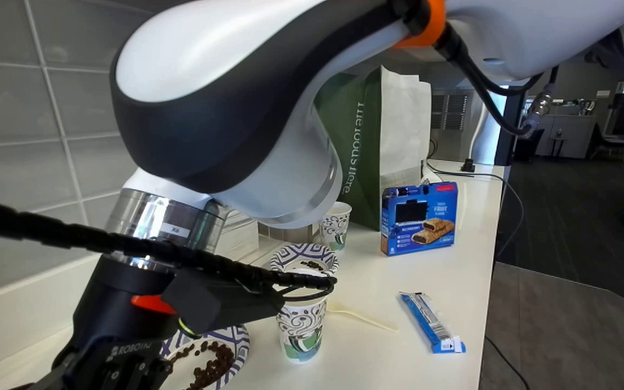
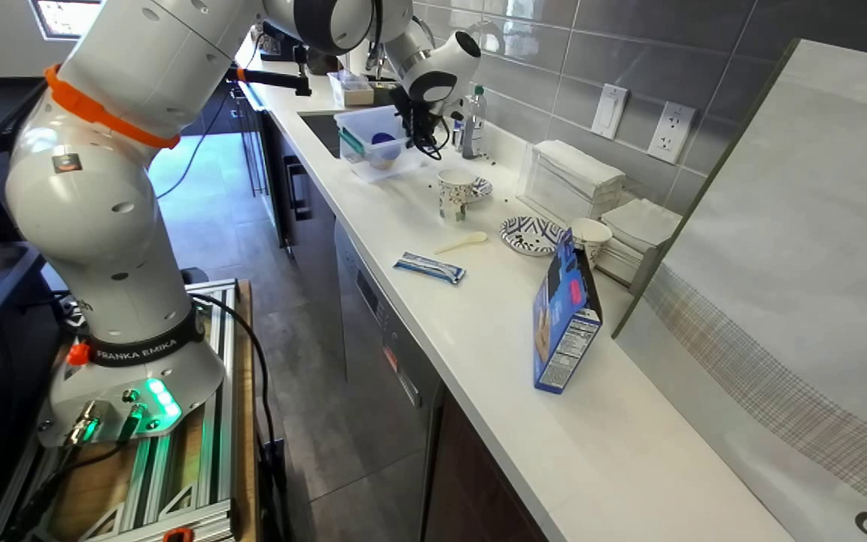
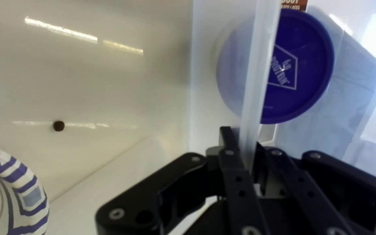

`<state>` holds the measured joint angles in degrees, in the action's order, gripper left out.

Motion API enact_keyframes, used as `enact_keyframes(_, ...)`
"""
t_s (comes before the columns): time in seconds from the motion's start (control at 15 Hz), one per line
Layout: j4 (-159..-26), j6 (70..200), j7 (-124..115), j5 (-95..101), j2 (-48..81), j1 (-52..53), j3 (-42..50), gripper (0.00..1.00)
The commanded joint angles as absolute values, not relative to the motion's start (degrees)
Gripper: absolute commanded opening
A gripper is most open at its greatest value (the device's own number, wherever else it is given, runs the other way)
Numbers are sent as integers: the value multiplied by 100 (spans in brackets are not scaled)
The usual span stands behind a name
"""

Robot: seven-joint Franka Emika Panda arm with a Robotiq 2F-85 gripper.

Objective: Move the plastic box closer to the wall

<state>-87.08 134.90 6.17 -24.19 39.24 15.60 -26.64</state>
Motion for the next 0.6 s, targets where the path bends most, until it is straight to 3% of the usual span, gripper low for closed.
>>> enact_keyframes(0.0, -8724, 13587, 761, -2643, 3810, 1509, -2692, 2)
enact_keyframes(0.53, -8616, 14311, -66, -2896, 3468, 1578, -2480, 2)
